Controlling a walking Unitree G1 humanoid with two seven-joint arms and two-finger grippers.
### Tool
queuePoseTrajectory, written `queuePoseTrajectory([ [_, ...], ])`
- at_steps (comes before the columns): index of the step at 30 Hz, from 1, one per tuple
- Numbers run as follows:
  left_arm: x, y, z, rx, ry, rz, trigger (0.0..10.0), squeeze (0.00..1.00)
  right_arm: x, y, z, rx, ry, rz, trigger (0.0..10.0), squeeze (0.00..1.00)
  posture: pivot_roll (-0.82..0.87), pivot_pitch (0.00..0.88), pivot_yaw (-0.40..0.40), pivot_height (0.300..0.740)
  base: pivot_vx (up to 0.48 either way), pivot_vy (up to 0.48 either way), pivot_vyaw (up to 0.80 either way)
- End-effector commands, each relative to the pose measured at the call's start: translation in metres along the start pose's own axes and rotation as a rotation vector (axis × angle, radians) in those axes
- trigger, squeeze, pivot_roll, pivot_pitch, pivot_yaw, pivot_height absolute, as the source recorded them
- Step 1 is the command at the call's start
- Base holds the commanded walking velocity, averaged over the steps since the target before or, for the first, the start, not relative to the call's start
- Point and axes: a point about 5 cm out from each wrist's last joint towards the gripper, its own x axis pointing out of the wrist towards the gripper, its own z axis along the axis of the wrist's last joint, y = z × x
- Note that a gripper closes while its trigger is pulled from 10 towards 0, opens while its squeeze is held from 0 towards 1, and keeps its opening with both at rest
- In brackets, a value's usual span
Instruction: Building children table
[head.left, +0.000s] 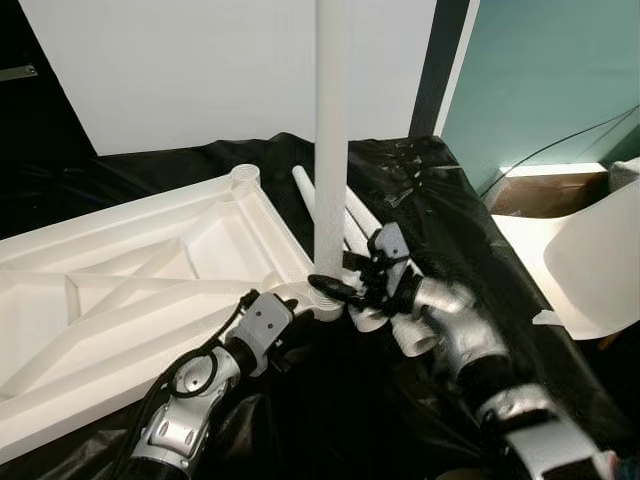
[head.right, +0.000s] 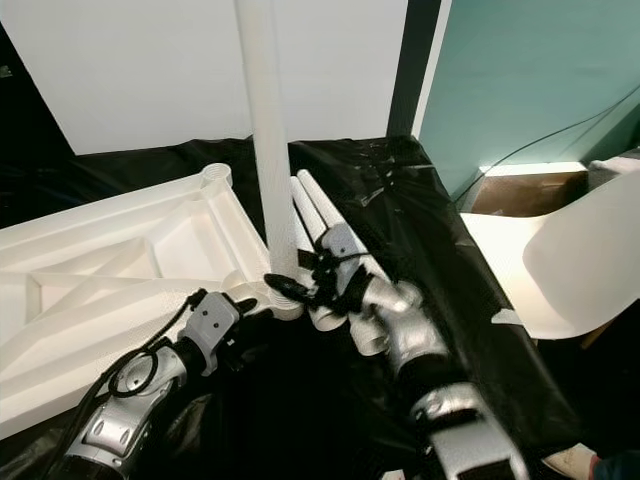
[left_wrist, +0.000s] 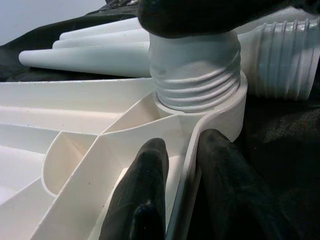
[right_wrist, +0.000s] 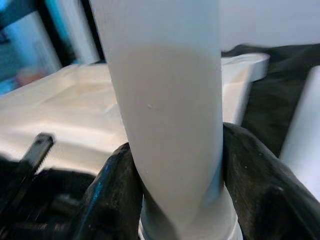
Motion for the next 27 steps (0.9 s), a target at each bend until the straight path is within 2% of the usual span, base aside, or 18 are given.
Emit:
queuePoseTrajectory([
  [1,-0.001,-0.026,-0.026,-0.072,0.102,-0.099,10.0,0.0,-0.003,-0.014,0.006,0.009,-0.031,-0.132,0.0,0.0,0.18,0.0,-0.031,0.74,0.0,0.0,0.0],
  [2,-0.001,-0.026,-0.026,-0.071,0.103,-0.103,10.0,0.0,-0.007,-0.013,0.005,0.009,-0.049,-0.204,0.0,0.0,0.18,0.0,-0.031,0.74,0.0,0.0,0.0],
  [3,-0.001,-0.026,-0.026,-0.071,0.103,-0.103,10.0,0.0,-0.007,-0.013,0.005,0.009,-0.049,-0.204,0.0,0.0,0.18,0.0,-0.031,0.74,0.0,0.0,0.0],
  [5,-0.002,-0.024,-0.026,-0.066,0.107,-0.109,10.0,0.0,-0.012,-0.015,0.005,-0.002,-0.069,-0.308,0.0,0.0,0.17,0.0,-0.018,0.74,0.0,0.0,0.0],
  [9,-0.001,-0.023,-0.026,-0.06,0.107,-0.113,10.0,0.0,-0.012,-0.016,0.005,-0.001,-0.056,-0.323,0.0,0.0,0.16,0.0,-0.013,0.74,0.0,0.0,0.0],
  [10,-0.001,-0.022,-0.026,-0.057,0.107,-0.115,10.0,0.0,-0.011,-0.014,0.004,0.002,-0.045,-0.315,1.9,0.0,0.16,0.0,-0.011,0.74,0.0,0.0,0.0],
  [11,-0.001,-0.022,-0.025,-0.056,0.106,-0.116,10.0,0.0,-0.01,-0.012,0.003,0.002,-0.037,-0.296,10.0,0.0,0.16,0.0,-0.011,0.74,0.0,0.0,0.0],
  [14,0.0,-0.022,-0.025,-0.056,0.105,-0.116,10.0,0.0,-0.009,-0.011,0.003,0.002,-0.033,-0.286,10.0,0.0,0.16,0.0,-0.011,0.74,0.0,0.0,0.0],
  [15,0.0,-0.022,-0.025,-0.056,0.105,-0.116,10.0,0.0,-0.009,-0.01,0.005,0.011,-0.041,-0.273,10.0,1.0,0.16,0.0,-0.012,0.74,0.0,0.0,0.0],
  [17,0.001,-0.022,-0.025,-0.056,0.104,-0.117,10.0,0.0,-0.004,-0.006,0.007,-0.017,-0.015,-0.155,10.0,1.0,0.16,0.0,-0.012,0.74,0.0,0.0,0.0],
  [18,0.001,-0.022,-0.025,-0.057,0.104,-0.117,10.0,0.0,-0.002,-0.005,0.006,-0.036,0.014,-0.076,10.0,0.04,0.16,0.0,-0.015,0.74,0.0,0.0,0.0],
  [21,0.002,-0.023,-0.025,-0.057,0.103,-0.118,10.0,0.0,-0.001,-0.005,0.005,-0.05,0.037,-0.031,10.0,0.04,0.16,0.0,-0.015,0.74,0.0,0.0,0.0],
  [22,0.002,-0.023,-0.025,-0.058,0.103,-0.119,10.0,0.0,-0.002,-0.004,0.005,-0.082,0.049,0.034,10.0,0.0,0.15,0.0,-0.015,0.74,0.0,0.0,0.0],
  [24,0.002,-0.023,-0.026,-0.058,0.104,-0.119,10.0,0.0,-0.002,-0.006,0.006,-0.139,0.073,0.135,10.0,0.0,0.16,0.0,-0.017,0.74,0.0,0.0,0.0],
  [27,0.002,-0.024,-0.026,-0.059,0.102,-0.116,10.0,0.0,0.0,-0.011,0.01,-0.171,0.088,0.19,10.0,0.0,0.16,0.0,-0.023,0.74,0.0,0.0,0.0],
])
